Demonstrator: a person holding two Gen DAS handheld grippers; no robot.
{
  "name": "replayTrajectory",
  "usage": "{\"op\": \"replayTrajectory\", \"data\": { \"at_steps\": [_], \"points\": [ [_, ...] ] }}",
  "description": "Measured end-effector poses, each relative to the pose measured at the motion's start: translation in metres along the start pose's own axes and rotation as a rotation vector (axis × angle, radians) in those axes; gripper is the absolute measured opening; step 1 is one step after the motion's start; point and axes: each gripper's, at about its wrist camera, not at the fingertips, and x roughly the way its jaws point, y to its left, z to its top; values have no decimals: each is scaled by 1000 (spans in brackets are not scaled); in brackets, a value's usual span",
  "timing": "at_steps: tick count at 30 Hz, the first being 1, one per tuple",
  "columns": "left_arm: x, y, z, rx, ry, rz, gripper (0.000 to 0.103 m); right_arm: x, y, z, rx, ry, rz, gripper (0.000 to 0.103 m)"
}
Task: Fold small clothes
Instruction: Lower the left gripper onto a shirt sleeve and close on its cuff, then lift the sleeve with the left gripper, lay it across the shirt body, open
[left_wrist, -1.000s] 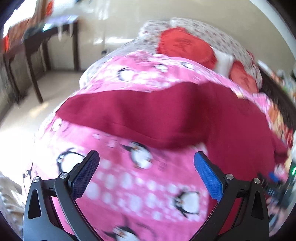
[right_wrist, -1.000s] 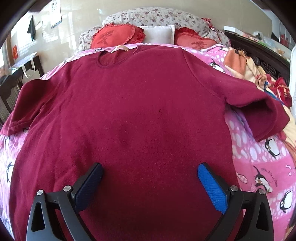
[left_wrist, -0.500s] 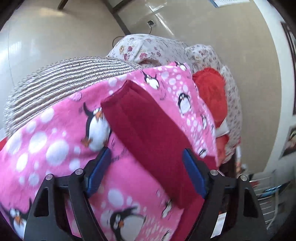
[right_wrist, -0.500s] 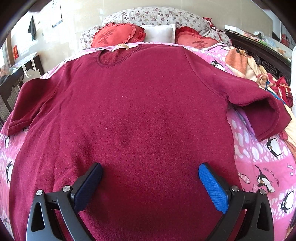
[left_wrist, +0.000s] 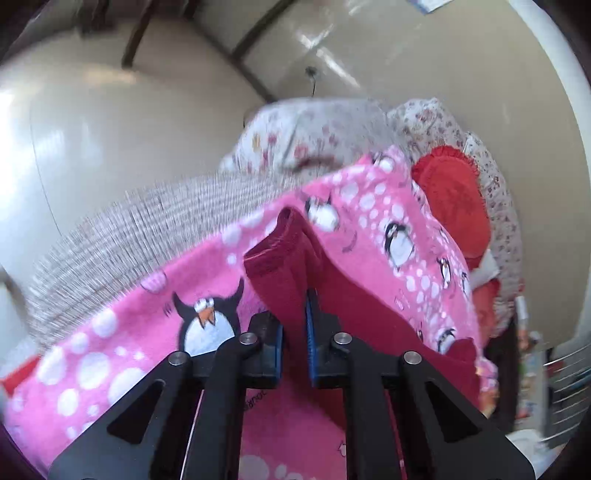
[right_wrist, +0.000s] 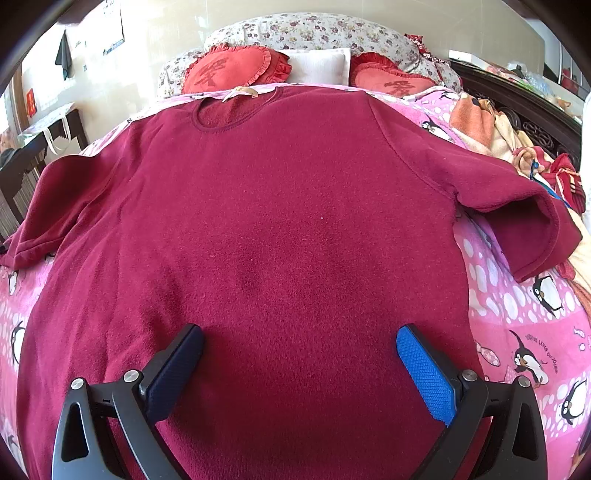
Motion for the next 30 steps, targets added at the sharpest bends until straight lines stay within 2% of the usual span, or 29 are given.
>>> {"op": "replayTrajectory", "data": {
  "at_steps": [1, 3, 5, 7, 9, 10, 12, 14, 15, 18, 20, 24, 26, 28, 29, 30],
  "points": [
    [-5, -6, 0, 23, -34, 10, 8, 0, 0, 0, 0, 0, 0, 103],
    [-35, -31, 0, 110, -163, -5, 8, 0, 0, 0, 0, -1, 1, 103],
    [-57, -51, -1, 168, -238, -52, 8, 0, 0, 0, 1, -1, 1, 103],
    [-79, -78, -7, 222, -283, -153, 6, 0, 0, 0, 0, -1, 1, 103],
    [-90, -114, -23, 299, -253, -302, 6, 1, 0, 1, 1, -1, 0, 103],
    [-89, -125, -29, 318, -228, -347, 6, 1, 0, 1, -1, 1, -2, 103],
    [-78, -158, -58, 369, -133, -459, 6, 0, 1, 3, -5, 10, -7, 103],
    [-60, -183, -90, 409, -45, -521, 6, -5, -2, 7, 11, 31, 7, 102],
    [-44, -199, -118, 449, 12, -536, 6, -11, -5, 11, 34, 33, 34, 100],
    [-5, -224, -173, 505, 122, -530, 6, -40, -18, 26, 114, -11, 160, 100],
    [24, -230, -211, 552, 170, -467, 6, -52, -21, 38, 118, -32, 203, 100],
    [66, -223, -247, 583, 213, -329, 7, -63, -20, 61, 97, -51, 280, 98],
    [69, -219, -260, 602, 247, -307, 10, -63, -10, 72, 55, -69, 304, 97],
    [70, -214, -266, 617, 283, -303, 26, -57, 6, 79, 4, -69, 364, 95],
    [63, -209, -270, 620, 290, -323, 31, -51, 13, 82, -13, -60, 402, 94],
    [54, -202, -274, 623, 293, -346, 41, -45, 21, 82, -24, -51, 430, 91]
  ]
}}
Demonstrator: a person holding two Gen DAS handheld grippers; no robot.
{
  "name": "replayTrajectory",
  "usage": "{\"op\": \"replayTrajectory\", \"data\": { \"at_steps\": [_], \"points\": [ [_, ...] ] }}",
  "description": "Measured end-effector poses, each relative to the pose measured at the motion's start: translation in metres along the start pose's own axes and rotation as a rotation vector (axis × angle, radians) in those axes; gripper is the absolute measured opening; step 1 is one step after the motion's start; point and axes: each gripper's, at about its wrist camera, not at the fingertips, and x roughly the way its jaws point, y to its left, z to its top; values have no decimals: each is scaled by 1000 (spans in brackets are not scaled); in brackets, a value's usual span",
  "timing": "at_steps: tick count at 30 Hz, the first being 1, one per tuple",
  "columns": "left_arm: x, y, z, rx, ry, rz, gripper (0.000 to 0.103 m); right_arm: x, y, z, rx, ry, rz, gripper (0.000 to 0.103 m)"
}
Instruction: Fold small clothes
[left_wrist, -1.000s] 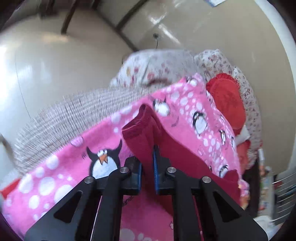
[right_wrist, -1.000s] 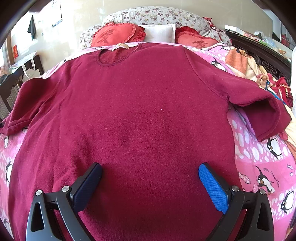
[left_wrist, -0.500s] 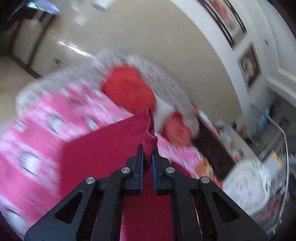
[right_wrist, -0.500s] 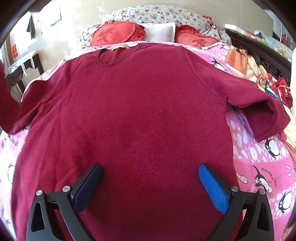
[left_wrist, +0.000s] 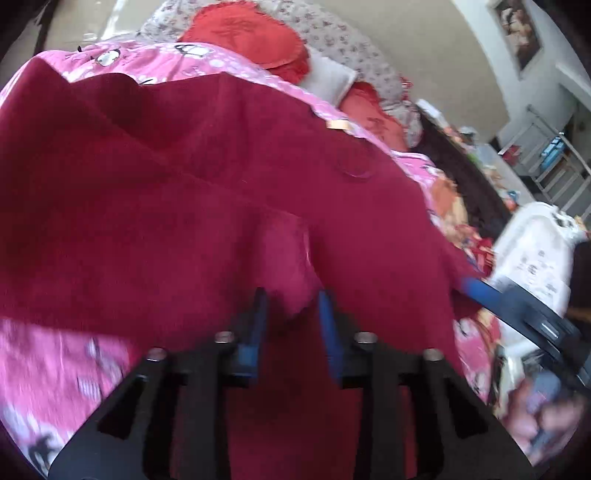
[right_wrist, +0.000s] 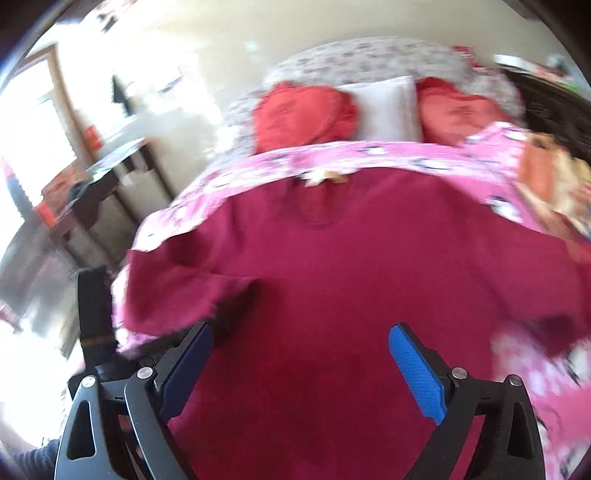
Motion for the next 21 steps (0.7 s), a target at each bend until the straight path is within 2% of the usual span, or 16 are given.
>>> {"op": "replayTrajectory", "data": {
  "at_steps": [1, 5, 8, 10, 12, 14, 16, 18, 19, 21],
  "points": [
    [-8, 0, -5, 3, -1, -4, 46, 14, 5, 2, -6, 15, 50, 89],
    [-26, 5, -35, -11, 23, -11, 47, 67, 15, 5, -8, 85, 186, 84],
    [-31, 6, -53, 1, -1, -19, 47, 102, 25, 5, -49, 126, 173, 76],
    [-32, 4, -57, 12, -22, -6, 47, 123, 26, 4, -49, 172, 168, 65],
    [-29, 1, -58, 16, -30, 12, 47, 135, 26, 4, -48, 178, 182, 63],
    [-26, -1, -58, 19, -32, 17, 47, 141, 24, 7, -37, 160, 210, 53],
    [-25, 1, -57, 5, -32, -1, 47, 145, 21, 10, -8, 164, 243, 25],
    [-27, 6, -56, -14, -34, -18, 47, 147, 21, 12, -12, 156, 241, 9],
    [-29, 8, -57, -17, -35, -21, 47, 140, 20, 15, -24, 140, 233, 5],
    [-31, 8, -59, -12, -35, -15, 47, 125, 14, 22, -38, 98, 191, 5]
  ]
}}
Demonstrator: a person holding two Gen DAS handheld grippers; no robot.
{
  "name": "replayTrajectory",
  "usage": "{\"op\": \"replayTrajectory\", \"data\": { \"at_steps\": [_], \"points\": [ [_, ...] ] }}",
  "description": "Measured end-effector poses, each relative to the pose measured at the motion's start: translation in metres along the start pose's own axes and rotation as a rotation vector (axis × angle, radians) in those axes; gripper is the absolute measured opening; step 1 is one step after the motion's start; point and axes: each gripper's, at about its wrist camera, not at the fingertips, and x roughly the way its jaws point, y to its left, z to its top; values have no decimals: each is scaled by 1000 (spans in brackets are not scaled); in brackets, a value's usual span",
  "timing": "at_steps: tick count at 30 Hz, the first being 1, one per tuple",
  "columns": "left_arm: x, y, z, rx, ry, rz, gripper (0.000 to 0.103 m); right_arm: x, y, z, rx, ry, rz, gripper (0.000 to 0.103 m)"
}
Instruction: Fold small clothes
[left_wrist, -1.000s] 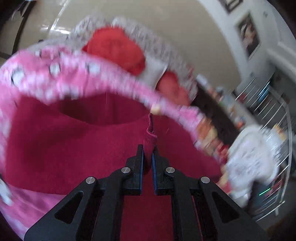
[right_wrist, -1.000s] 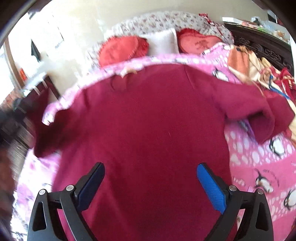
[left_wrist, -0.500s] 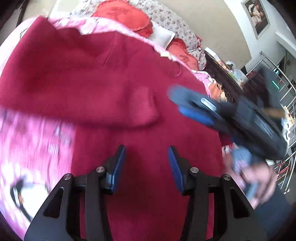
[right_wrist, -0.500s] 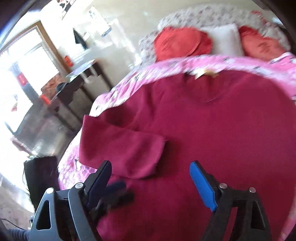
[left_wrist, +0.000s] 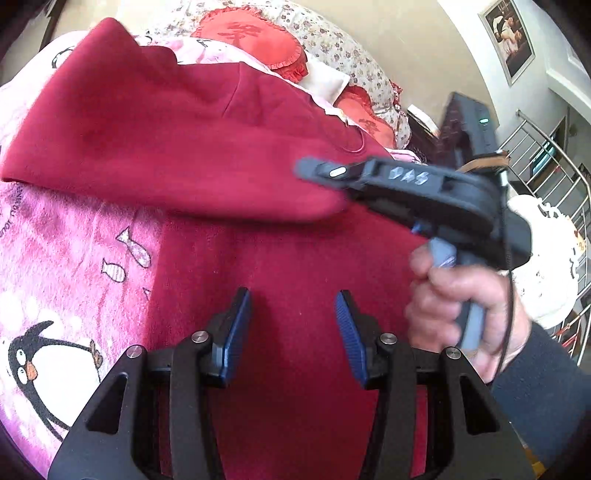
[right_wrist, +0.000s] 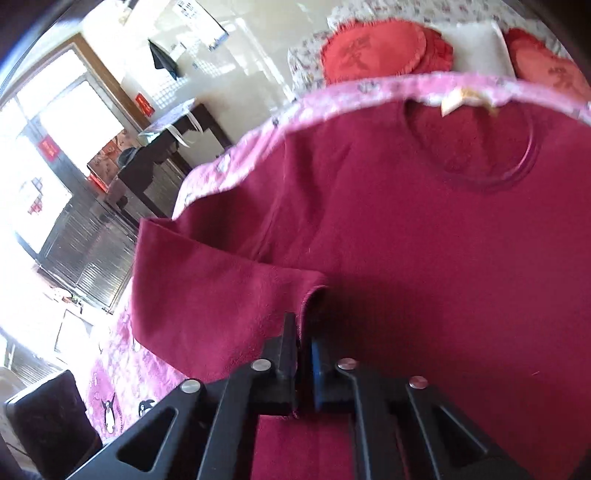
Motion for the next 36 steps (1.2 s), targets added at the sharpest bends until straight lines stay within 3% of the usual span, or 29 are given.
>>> {"op": "replayTrajectory", "data": {
  "at_steps": [4, 9, 13, 20, 24, 26, 28, 32, 34, 36],
  "points": [
    [3, -3, 3, 6, 1, 8, 47, -45, -26, 19, 23, -75, -179, 5],
    [5, -5, 3, 12, 2, 16, 47, -104, -80, 20, 89, -98, -399, 5],
    [7, -6, 4, 16, 3, 21, 47, -126, -107, 10, 122, -107, -460, 5],
    [11, -10, 3, 22, 3, 29, 47, -140, -120, -4, 151, -111, -501, 5],
    [12, -10, 4, 23, 4, 30, 47, -138, -124, -10, 173, -91, -469, 6],
    [12, -9, 5, 22, 4, 29, 47, -156, -124, -13, 171, -149, -478, 10],
    [13, -10, 5, 23, 4, 31, 47, -174, -122, -16, 183, -205, -505, 29],
    [13, -10, 5, 24, 4, 31, 47, -194, -103, -21, 144, -299, -514, 31],
    [13, -10, 6, 24, 5, 31, 47, -183, -91, -24, 106, -265, -437, 31],
    [13, -10, 5, 22, 5, 29, 47, -155, -84, -29, 65, -179, -419, 31]
  ]
}}
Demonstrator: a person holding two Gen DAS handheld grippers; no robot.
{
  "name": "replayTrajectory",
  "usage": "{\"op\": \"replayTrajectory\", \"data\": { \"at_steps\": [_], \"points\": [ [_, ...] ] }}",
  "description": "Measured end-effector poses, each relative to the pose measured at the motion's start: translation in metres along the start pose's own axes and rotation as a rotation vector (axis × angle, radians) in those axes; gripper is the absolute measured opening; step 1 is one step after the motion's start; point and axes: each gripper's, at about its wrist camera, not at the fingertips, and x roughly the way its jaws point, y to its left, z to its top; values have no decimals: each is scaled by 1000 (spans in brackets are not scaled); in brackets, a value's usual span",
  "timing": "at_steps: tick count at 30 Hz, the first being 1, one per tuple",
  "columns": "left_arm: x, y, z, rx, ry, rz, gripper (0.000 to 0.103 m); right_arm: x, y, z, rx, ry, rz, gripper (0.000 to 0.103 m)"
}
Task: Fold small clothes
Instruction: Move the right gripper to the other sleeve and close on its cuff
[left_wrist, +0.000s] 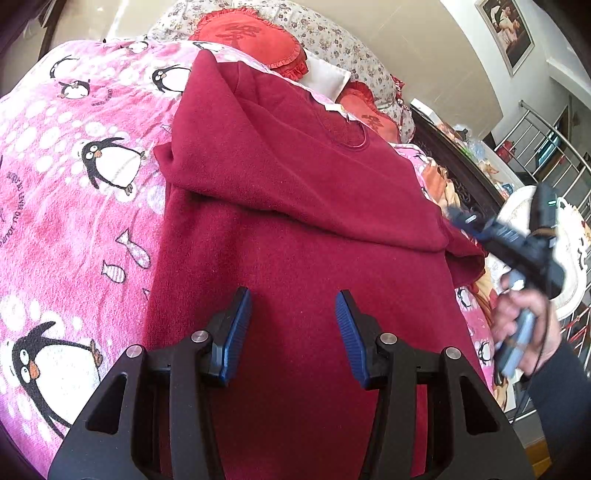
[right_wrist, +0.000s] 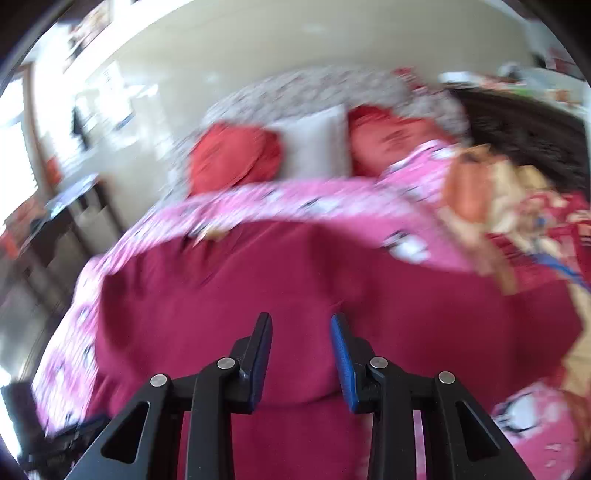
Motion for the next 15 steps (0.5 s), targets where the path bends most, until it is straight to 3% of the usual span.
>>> {"op": "replayTrajectory", "data": {
  "at_steps": [3, 9, 13, 15],
  "points": [
    [0, 0, 0, 2, 0, 1, 47, 39, -3, -16, 28, 143, -40, 31],
    [0, 1, -1, 5, 2, 5, 47, -12, -24, -3, 96, 7, -28, 30],
    [0, 0, -1, 5, 1, 5, 47, -73, -96, -9, 164, -111, -149, 30],
    [0, 1, -1, 6, 2, 6, 47, -90, -139, -17, 225, -120, -231, 31]
  ]
}}
